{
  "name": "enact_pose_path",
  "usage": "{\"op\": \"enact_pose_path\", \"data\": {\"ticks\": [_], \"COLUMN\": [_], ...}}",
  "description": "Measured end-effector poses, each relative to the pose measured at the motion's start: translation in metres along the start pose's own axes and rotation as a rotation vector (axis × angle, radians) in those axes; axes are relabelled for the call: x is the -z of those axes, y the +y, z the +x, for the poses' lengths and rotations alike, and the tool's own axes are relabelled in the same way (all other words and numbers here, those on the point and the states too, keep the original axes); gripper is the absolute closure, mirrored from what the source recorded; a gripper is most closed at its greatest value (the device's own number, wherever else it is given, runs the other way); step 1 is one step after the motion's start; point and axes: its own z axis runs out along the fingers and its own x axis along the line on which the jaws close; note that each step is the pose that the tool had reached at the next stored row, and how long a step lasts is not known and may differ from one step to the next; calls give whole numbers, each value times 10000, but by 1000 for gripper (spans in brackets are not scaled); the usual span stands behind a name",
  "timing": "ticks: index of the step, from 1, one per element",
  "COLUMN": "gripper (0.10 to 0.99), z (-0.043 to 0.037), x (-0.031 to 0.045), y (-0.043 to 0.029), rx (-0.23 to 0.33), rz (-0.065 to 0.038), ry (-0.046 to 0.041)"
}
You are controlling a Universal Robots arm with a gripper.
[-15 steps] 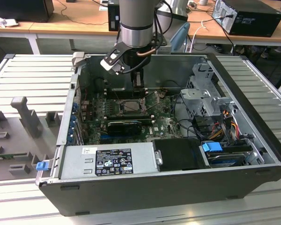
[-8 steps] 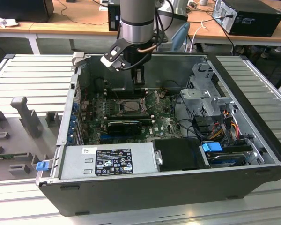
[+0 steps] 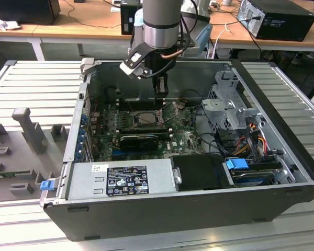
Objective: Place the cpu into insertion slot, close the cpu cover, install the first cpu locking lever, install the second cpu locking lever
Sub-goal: 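Close the cpu cover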
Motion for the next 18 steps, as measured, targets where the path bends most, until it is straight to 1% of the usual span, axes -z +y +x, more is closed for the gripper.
{"op": "enact_pose_path", "data": {"ticks": [2, 6, 9, 13, 15, 18], "gripper": [980, 980, 980, 980, 980, 980], "z": [1, 3, 5, 12, 20, 20], "x": [-2, -4, -8, -15, -24, -40], "y": [38, 74, 133, 251, 379, 453], "rx": [0, 0, -1, 0, 1, 2], "rz": [2, 2, 4, 21, 27, 26], "ry": [-1, 0, 0, 0, 0, 1]}}
